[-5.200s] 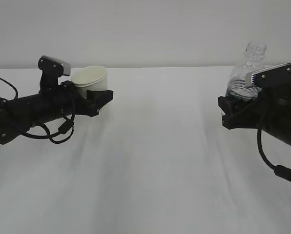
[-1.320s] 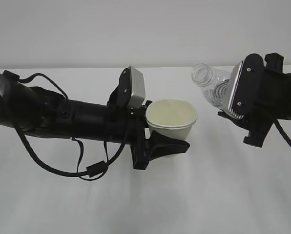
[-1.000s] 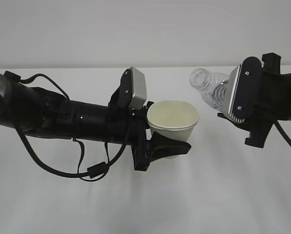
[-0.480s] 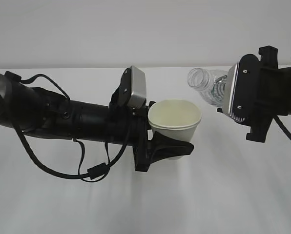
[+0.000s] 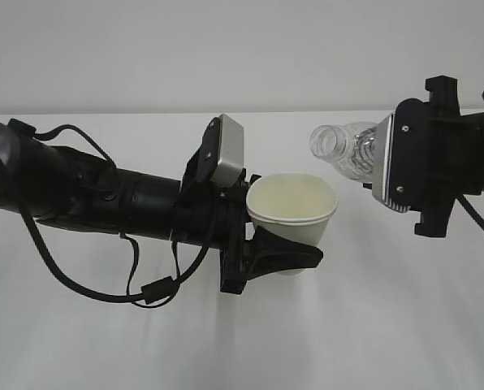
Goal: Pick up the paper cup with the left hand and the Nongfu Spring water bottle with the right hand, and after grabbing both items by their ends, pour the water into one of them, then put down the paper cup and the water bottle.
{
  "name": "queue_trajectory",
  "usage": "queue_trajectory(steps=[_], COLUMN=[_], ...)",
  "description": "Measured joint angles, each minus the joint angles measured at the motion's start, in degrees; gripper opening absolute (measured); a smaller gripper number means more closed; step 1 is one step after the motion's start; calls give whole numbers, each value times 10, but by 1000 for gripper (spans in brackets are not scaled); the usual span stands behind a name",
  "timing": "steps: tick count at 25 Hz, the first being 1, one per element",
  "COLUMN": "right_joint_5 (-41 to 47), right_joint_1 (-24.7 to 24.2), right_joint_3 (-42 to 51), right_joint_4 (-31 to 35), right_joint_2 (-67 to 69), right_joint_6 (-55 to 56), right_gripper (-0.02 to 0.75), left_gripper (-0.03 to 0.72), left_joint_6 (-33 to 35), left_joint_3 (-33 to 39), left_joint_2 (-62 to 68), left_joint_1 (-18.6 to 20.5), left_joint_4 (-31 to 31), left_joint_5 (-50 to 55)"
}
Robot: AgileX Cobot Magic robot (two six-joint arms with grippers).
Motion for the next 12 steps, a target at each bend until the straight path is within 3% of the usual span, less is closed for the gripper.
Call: queue_trajectory(steps=[12], right_joint_5=[2], right_joint_1=[0], right_joint_3=[-23], right_joint_4=[-11], right_joint_2=[0], right_joint_6=[-25], right_gripper=[490], left_gripper=[440], left_joint_6=[-9], left_joint_3=[0], left_joint_2=[0], left_joint_1=[-13], left_joint_4=[16], left_joint_5=[-7])
